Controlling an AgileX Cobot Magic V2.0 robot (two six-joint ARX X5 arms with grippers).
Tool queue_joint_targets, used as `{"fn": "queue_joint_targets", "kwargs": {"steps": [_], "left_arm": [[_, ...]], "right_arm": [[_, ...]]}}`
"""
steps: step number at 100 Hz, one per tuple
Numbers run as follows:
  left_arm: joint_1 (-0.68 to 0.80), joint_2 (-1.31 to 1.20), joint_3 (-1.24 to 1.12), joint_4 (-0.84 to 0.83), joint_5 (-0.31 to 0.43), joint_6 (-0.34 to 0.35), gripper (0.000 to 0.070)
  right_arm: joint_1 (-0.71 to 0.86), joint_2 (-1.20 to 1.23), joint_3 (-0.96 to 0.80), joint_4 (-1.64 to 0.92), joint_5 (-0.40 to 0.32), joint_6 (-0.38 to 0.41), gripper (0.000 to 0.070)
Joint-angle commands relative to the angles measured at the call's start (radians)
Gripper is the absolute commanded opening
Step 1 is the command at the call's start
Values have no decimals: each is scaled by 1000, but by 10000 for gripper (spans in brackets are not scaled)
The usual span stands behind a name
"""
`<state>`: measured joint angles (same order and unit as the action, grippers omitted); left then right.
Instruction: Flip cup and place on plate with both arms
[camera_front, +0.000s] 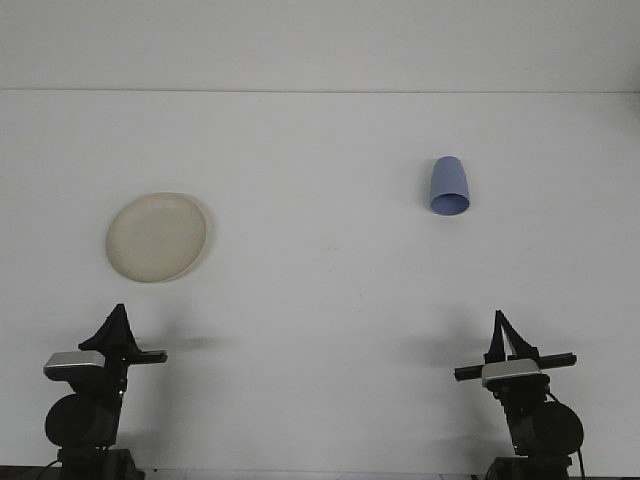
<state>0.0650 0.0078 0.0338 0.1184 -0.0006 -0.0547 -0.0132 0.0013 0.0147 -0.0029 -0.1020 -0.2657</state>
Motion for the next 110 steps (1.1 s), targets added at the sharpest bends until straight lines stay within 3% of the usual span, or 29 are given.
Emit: {"fn": "queue_joint_targets", "kwargs": {"steps": [1, 76, 86, 103, 110], "left_arm": [[1, -2, -18, 11, -1, -7, 15], [1, -2, -18, 11, -1, -7, 15], [1, -2, -18, 11, -1, -7, 15], [1, -2, -18, 11, -1, -7, 15], [1, -2, -18, 11, -1, -7, 15]], "right_arm": [[2, 0, -2, 10, -2, 0, 0], [2, 0, -2, 13, -6, 16, 0], [2, 0, -2, 17, -14, 138, 0], [2, 0, -2, 53, 11, 513, 0], [1, 0, 17, 85, 19, 553, 0]]}}
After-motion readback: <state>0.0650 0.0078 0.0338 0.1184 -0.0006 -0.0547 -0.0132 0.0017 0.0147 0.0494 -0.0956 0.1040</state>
